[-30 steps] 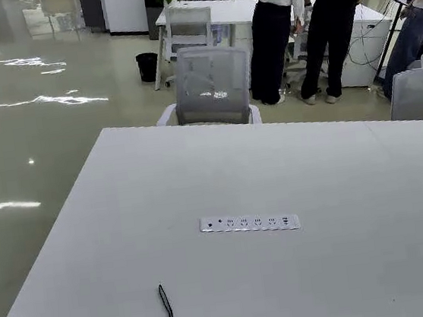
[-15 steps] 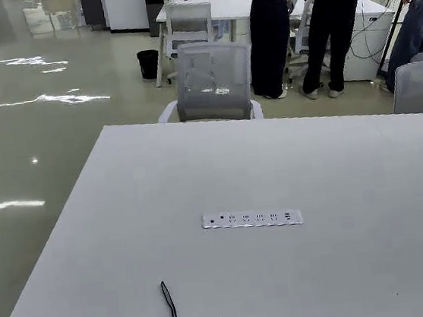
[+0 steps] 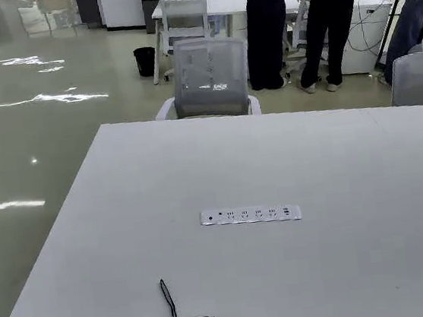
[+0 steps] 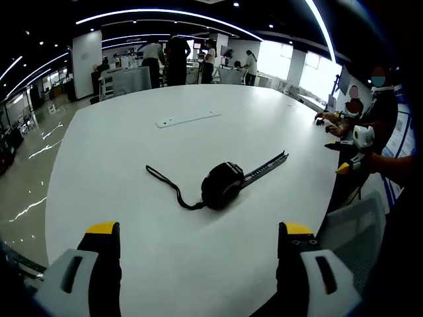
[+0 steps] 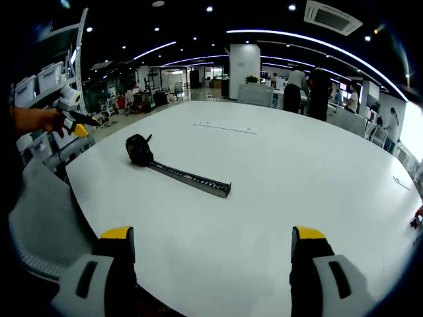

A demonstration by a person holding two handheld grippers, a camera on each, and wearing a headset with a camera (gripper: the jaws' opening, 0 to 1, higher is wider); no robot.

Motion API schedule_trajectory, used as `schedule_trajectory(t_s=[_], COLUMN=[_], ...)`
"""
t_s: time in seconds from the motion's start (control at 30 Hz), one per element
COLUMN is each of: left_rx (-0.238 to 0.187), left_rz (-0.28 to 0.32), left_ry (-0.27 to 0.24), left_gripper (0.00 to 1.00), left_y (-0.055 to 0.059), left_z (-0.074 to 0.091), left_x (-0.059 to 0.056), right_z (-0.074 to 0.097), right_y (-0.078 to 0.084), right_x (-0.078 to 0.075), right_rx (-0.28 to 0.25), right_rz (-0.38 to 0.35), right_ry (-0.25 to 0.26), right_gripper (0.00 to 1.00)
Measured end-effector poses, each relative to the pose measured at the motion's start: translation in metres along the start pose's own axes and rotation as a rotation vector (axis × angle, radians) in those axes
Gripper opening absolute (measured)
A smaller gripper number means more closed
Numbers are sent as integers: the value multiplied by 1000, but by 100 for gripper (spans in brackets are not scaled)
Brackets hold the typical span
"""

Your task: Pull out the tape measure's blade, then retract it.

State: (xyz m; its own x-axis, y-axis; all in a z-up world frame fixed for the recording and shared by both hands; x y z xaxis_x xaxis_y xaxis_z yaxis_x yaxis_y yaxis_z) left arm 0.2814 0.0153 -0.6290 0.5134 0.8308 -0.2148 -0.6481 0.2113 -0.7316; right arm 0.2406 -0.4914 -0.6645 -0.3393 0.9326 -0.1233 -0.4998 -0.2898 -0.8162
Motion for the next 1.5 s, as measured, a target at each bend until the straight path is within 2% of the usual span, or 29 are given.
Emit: schedule_trajectory(t_s=[0.1,0.3,0.37,0.4,0.57,0.67,0.8,0.87,0.93,1.07,1.17,1.27,1.4,1.5], left_rx=[-6,-16,-34,-56,-48,-50,-36,-32,-43,-21,-18,-26,-41,-46], left_rz=[9,37,28,18,27,47,19,26,52,24,34,66,105,79], left_ry=[-23,-31,-40,-45,-72,-63,-45,-42,-36,-26,-17,-13,-35,-65], left_gripper=[99,99,99,99,99,99,99,99,99,95,95,95,97,97], left_y=[0,0,-1,-3,-6,-7,-9,-11,-14,-18,-20,-20,-22,-24], left_z=[-6,-17,-19,-21,-31,-39,-48,-53,-57,-68,-77,-83,-88,-92], left_x=[0,-6,-6,-7,-11,-15,-23,-24,-27,-36,-41,-42,-40,-39], right_z=[-4,-15,-18,-20,-31,-38,-47,-51,-54,-61,-67,-72,-79,-84], right_y=[-5,-13,-15,-15,-18,-20,-19,-19,-21,-25,-27,-30,-33,-33], right_x=[2,6,7,7,5,4,4,4,4,3,3,4,5,6], right_rx=[-3,-17,-16,-16,-7,-2,10,14,14,9,8,9,12,19], right_rz=[7,52,55,60,92,104,142,164,171,175,183,186,187,200], right_ry=[-10,-35,-43,-46,-63,-74,-99,-106,-109,-110,-118,-124,-128,-135], right_gripper=[100,100,100,100,100,100,97,96,96,95,94,93,92,91])
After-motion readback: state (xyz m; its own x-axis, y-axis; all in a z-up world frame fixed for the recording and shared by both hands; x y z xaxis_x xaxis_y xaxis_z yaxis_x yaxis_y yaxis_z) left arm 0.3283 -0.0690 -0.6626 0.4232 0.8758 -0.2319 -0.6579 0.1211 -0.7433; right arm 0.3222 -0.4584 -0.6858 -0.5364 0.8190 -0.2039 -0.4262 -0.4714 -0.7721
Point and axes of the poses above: the centre of the closed fingertips' face, and the gripper's own axes: z roughly backward along the fingers, x roughly to its left, y roughly out of its underside, the point moved 8 cm from there along z, roughly backward along the fingers, and after that the axes turned 13 degrees about y, right-handed, at the moved point
